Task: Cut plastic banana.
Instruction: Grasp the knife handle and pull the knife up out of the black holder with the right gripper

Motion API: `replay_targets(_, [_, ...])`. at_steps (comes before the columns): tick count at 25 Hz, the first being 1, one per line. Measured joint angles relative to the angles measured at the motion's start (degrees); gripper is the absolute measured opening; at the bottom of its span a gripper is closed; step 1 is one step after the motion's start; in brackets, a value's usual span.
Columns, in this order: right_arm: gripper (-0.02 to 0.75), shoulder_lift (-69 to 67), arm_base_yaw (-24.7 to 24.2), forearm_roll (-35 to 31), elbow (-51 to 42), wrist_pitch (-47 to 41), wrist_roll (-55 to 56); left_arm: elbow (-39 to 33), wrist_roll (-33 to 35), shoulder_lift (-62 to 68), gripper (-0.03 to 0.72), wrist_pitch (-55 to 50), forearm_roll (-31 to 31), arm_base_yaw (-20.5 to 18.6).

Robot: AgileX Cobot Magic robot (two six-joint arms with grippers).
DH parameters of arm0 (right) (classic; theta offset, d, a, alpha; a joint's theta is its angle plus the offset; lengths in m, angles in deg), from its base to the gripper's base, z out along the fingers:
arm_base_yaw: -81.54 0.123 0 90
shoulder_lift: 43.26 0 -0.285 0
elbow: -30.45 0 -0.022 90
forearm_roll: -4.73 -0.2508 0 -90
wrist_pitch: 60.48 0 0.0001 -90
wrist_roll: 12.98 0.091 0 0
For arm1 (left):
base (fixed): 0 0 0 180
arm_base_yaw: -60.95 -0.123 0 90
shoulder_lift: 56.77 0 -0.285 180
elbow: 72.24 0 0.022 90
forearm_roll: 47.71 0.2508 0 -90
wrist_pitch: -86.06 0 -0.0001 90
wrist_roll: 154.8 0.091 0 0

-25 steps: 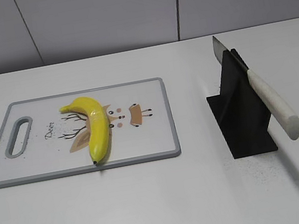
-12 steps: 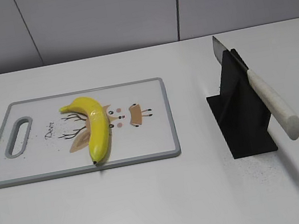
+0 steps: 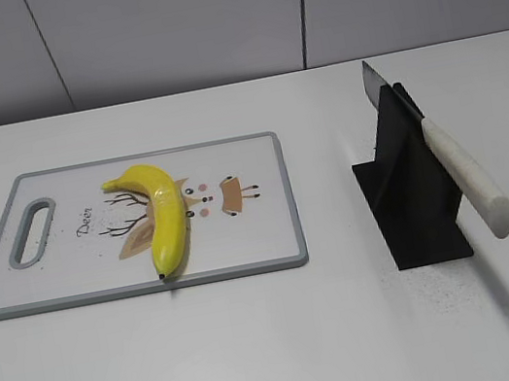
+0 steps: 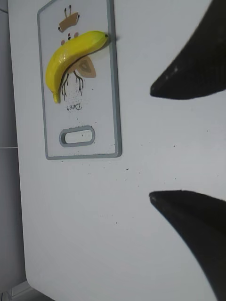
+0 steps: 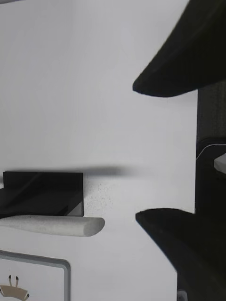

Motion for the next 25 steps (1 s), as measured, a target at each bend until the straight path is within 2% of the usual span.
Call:
replay_targets(4, [0.556, -6.53, 2.6, -0.21, 3.32, -1.12, 0.2, 0.0, 0.0, 0.0, 0.583, 0.0, 0.0, 0.0])
replay_targets(12, [0.551, -21.78, 13.21, 0.55, 11.53, -2.49, 1.93, 0.0, 0.0, 0.0, 0.583, 0.0, 0.0, 0.0])
replay_targets(19, [0.548, -35.73, 13.91, -3.17, 19.33, -2.41, 3.92, 0.0, 0.0, 0.0, 0.583, 0.0, 0.0, 0.0])
replay_targets(25, [0.54, -45.11, 14.09, -6.19, 20.18, -2.31, 4.79, 0.0, 0.0, 0.0, 0.583, 0.0, 0.0, 0.0])
